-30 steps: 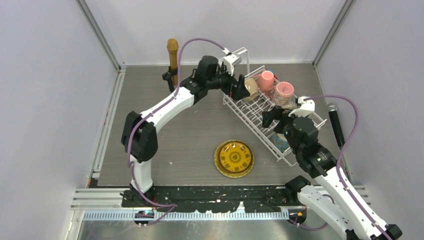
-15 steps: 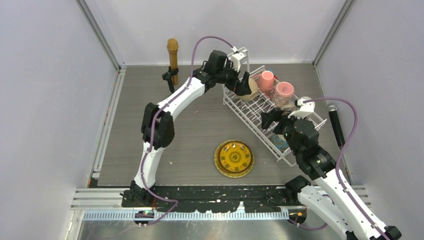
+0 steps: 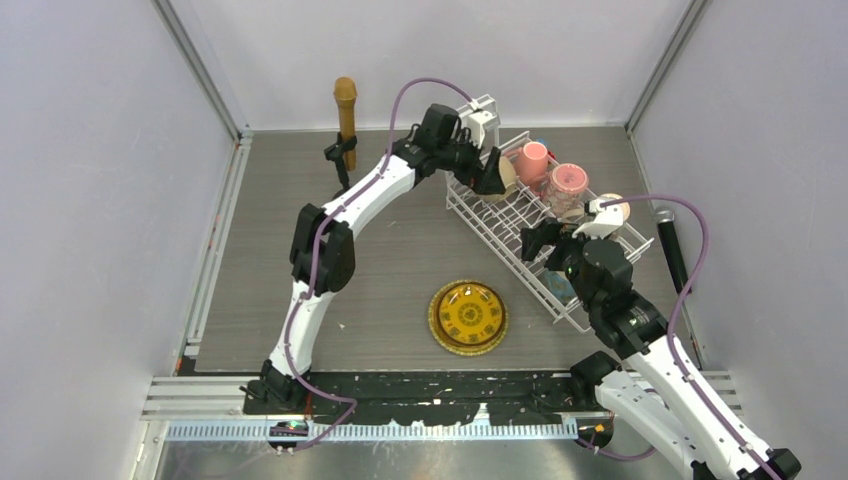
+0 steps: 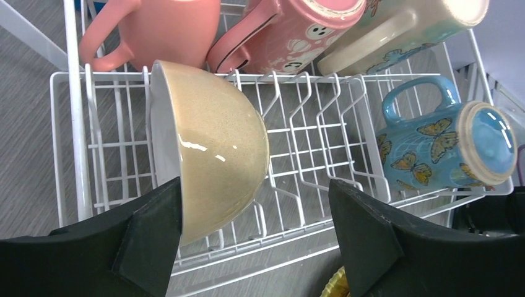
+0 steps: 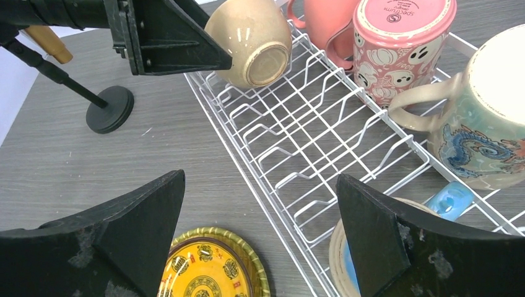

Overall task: Unload the mixed dishes from the dish rack
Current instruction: Pick up the bowl from the dish rack.

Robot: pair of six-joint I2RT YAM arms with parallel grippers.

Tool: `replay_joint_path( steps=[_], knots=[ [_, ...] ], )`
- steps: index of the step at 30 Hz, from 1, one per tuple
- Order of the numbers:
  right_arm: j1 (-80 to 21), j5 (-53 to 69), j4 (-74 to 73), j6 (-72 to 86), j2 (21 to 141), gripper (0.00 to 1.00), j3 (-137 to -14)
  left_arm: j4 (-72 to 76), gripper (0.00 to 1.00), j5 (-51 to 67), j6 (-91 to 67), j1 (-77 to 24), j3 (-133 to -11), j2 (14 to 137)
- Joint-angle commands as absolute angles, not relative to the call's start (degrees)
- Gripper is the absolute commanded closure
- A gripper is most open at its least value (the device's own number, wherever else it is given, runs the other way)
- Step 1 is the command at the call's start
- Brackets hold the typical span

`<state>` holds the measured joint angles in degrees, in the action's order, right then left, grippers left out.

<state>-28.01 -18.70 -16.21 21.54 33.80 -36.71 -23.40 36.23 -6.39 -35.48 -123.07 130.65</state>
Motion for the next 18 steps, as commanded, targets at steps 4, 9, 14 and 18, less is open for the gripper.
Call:
replay_joint_path(
  steps=[4,9,14,18],
  knots=[
    [-28.0,-21.1,-13.5,21.8,34.5,0.0,-36.8,-17.4,0.17,39.5,-9.7,-35.2,-125.9,132.2],
    [-28.0,-21.3,-13.7,21.4,33.9,0.0,-37.0,-16.1,0.24,40.7,-12.6,-35.2,-128.3,135.4],
    [-28.0,-21.5,-13.4,21.4,32.8,0.0,-36.4,-14.2,0.31,42.7,-15.6,-35.2,-129.5,137.0],
    [-28.0,-21.5,-13.1,21.3,32.7,0.0,-36.3,-12.1,0.37,43.5,-18.3,-35.1,-129.5,137.4]
  ],
)
